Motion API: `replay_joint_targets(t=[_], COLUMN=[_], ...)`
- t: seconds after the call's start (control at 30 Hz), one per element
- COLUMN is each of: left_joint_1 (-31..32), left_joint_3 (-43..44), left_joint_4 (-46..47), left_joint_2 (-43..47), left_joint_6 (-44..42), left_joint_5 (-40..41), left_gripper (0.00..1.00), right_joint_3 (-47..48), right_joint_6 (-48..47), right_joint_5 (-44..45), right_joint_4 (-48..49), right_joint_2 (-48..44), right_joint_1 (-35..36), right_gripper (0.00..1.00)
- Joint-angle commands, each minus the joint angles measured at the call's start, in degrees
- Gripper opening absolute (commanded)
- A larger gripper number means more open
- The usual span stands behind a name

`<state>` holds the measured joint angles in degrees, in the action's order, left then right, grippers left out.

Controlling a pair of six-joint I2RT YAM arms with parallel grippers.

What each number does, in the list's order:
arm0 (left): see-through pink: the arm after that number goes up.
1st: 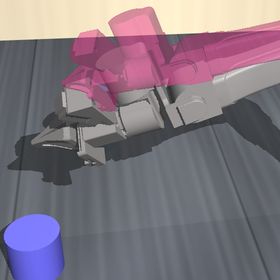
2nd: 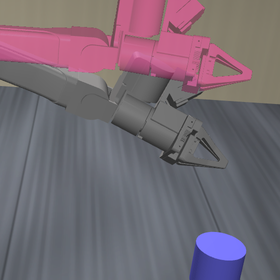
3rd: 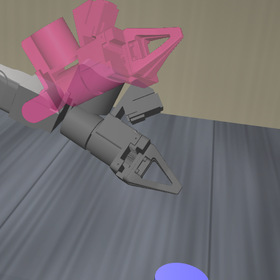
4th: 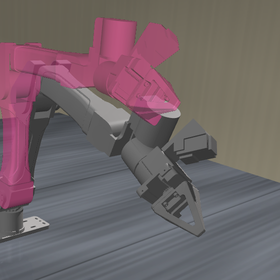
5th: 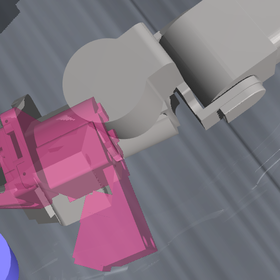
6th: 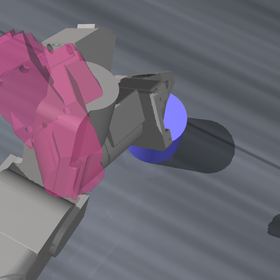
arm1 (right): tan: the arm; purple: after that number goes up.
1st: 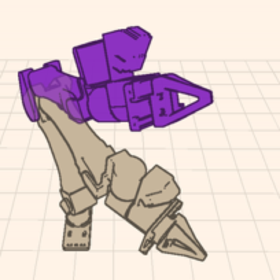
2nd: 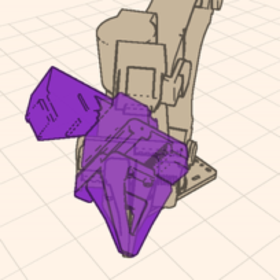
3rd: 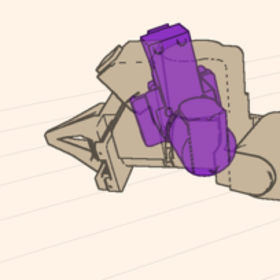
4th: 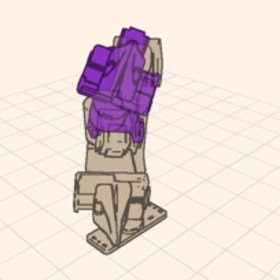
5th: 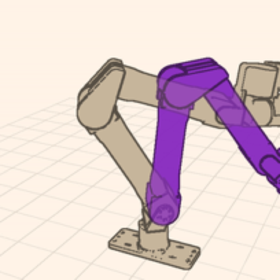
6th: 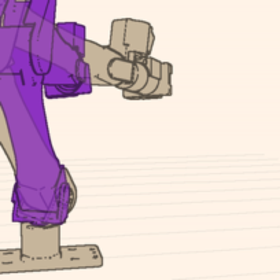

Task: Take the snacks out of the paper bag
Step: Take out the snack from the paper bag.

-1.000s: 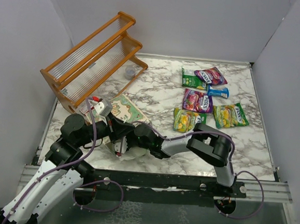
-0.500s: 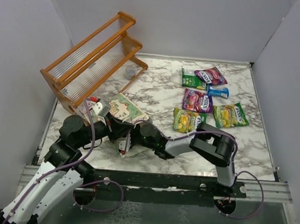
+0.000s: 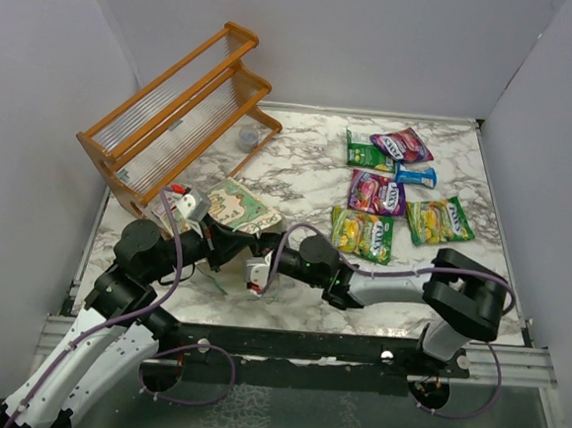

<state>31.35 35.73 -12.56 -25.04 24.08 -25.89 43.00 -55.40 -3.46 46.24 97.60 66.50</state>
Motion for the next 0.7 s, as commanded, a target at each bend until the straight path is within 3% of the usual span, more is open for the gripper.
replay_joint_targets(t=[0.0, 0.4, 0.53, 0.67], left_joint_1=[0.0, 0.0, 0.0, 0.0], left_joint_3=[0.4, 1.3, 1.7, 1.8], left_joint_4=[-0.9, -4.5, -6.3, -7.4], left_joint_2=[0.1, 1.6, 2.7, 3.6], left_joint_6=[-0.4, -0.2, 0.2, 0.7], left_joint_5=[2.7, 14.0, 19.7, 23.1], left_gripper=[0.0, 0.0, 0.0, 0.0], right_joint_3=[-4.6, -10.0, -8.3, -9.1], right_joint_6=[4.6, 10.4, 12.5, 12.7], right_joint_5=[-2.4, -9.9, -0.8, 16.8], right_joint_4=[-4.1, -32.0, -32.1, -23.2], right_joint_2=[-9.5, -51.2, -59.8, -61.8], right_joint_1=[-0.2, -0.2, -0.2, -0.3], right_gripper=[0.01, 0.01, 0.01, 0.01])
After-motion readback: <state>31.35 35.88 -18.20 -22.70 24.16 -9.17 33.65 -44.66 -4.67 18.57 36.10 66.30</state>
